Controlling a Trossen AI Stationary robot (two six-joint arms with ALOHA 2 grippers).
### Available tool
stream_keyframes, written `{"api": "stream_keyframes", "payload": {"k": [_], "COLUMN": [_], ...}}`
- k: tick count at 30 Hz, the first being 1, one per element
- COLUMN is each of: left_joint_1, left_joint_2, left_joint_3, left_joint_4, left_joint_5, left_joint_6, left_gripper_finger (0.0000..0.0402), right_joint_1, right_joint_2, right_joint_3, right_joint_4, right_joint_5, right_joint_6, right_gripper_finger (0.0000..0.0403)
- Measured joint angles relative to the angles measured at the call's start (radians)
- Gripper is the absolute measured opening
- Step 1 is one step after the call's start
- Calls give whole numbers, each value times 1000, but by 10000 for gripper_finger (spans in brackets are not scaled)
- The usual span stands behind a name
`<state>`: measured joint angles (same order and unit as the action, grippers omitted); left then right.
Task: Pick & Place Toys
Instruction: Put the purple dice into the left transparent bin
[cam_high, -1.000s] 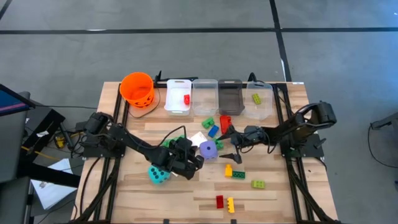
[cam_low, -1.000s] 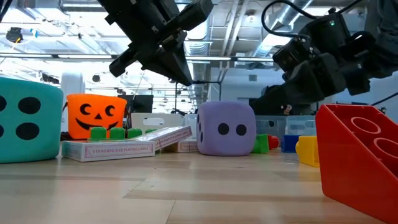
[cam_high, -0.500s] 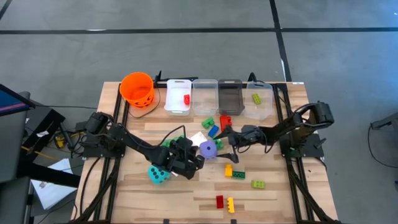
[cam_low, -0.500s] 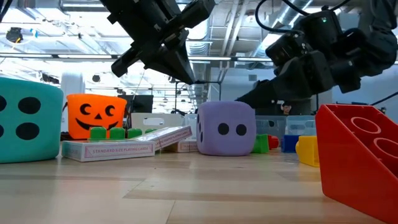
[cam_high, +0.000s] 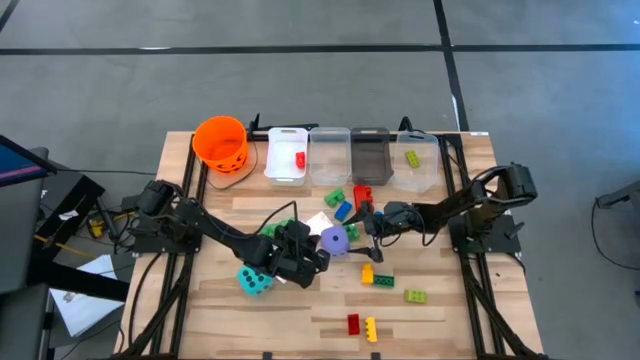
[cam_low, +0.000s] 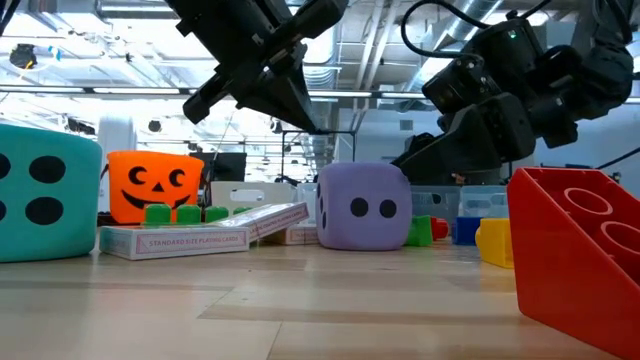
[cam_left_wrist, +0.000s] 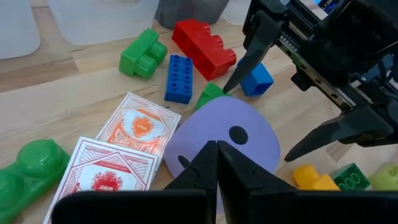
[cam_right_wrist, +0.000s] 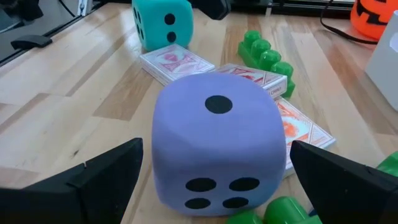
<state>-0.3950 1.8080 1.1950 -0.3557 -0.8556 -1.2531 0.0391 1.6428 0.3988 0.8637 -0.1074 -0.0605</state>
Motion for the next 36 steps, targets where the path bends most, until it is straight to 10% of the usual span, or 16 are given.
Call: {"api": "stream_keyframes", "payload": {"k": [36], "left_joint_1": [4], "left_joint_2": [0], "left_joint_3": [0], "left_joint_4": [25], "left_joint_5": [107], "left_joint_6": [6], "left_gripper_finger": [0], "right_joint_1": [-13], "right_joint_2": [0], "right_joint_3": [45], "right_joint_4": [-20], "right_joint_5": [-49], "right_joint_6": [-9], "right_gripper_finger": [400]}}
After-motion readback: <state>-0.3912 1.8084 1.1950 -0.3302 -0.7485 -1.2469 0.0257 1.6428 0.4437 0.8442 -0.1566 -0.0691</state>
